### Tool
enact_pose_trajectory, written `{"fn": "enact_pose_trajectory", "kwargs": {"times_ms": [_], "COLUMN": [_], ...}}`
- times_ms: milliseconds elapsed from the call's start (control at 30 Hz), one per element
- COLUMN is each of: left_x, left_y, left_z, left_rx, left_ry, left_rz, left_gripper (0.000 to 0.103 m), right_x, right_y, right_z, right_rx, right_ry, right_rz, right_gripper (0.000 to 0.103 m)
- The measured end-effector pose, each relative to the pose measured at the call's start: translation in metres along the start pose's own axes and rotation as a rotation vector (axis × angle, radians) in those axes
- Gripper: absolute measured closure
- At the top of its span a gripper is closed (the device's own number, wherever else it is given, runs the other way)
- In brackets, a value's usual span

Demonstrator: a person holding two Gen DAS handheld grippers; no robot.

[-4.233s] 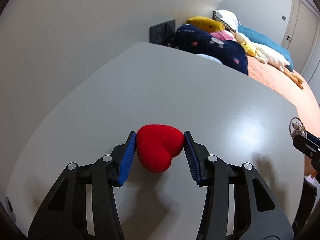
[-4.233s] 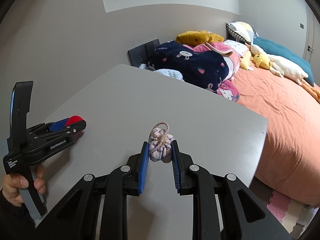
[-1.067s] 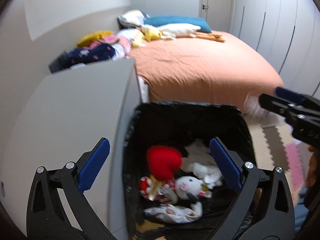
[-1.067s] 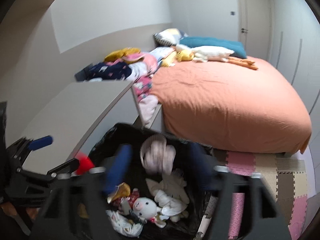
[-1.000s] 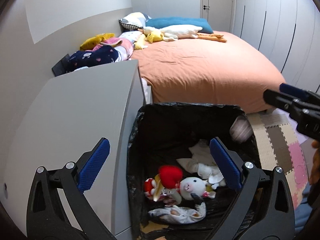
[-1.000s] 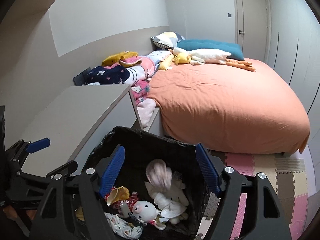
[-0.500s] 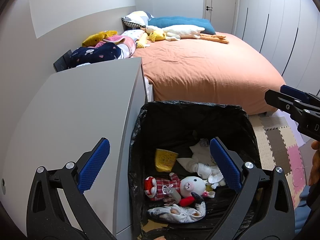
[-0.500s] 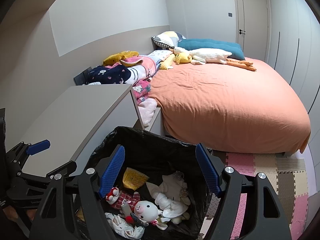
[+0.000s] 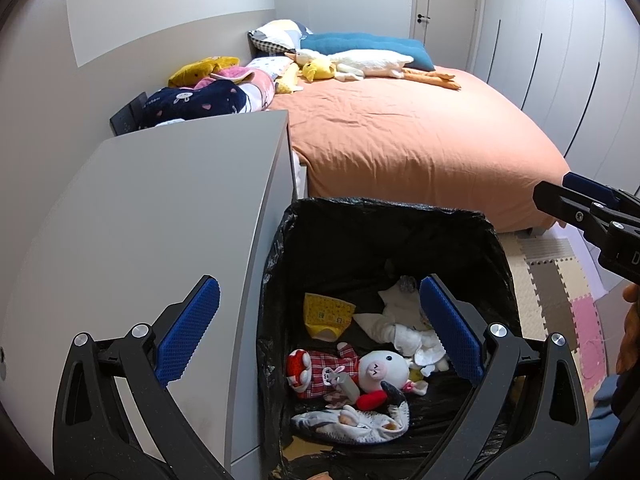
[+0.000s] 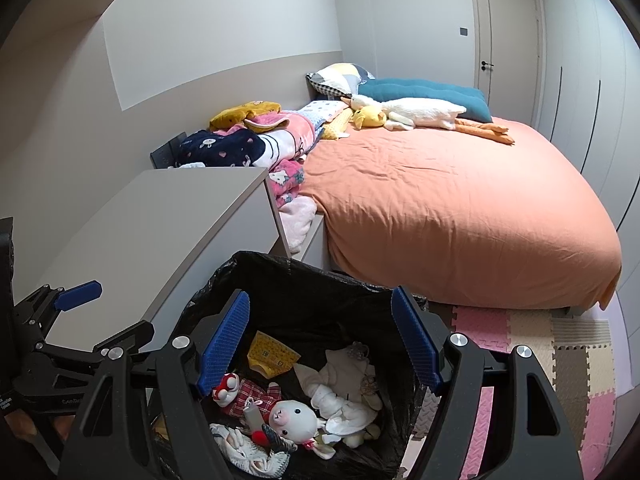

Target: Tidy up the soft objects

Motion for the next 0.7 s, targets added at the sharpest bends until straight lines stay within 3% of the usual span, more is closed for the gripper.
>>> {"fn": "enact_pose_trajectory", "kwargs": {"times_ms": [700], "left_x": [0.0056], "left_y": [-0.0008], "left_z": [0.0031], "left_rx": [-0.008], "left_ry": [0.0], "left_rz": [0.009], "left_gripper": [0.006], "right_x": [-0.0002], "right_y": [0.0005], "right_z": [-0.0012], "right_rx": [0.002], "right_ry": [0.0], "right_rz": [0.001], "right_gripper": [0.029]}}
Point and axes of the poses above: each gripper's, at about its wrist camera, not at the fingertips, and x roughly against the way its jaws point, z to its right, y to its underside, the point moved 6 cm from there along -x, roughly the way its jaws point, and after that the axes turned 13 degrees about -y, right-handed, at the moved point
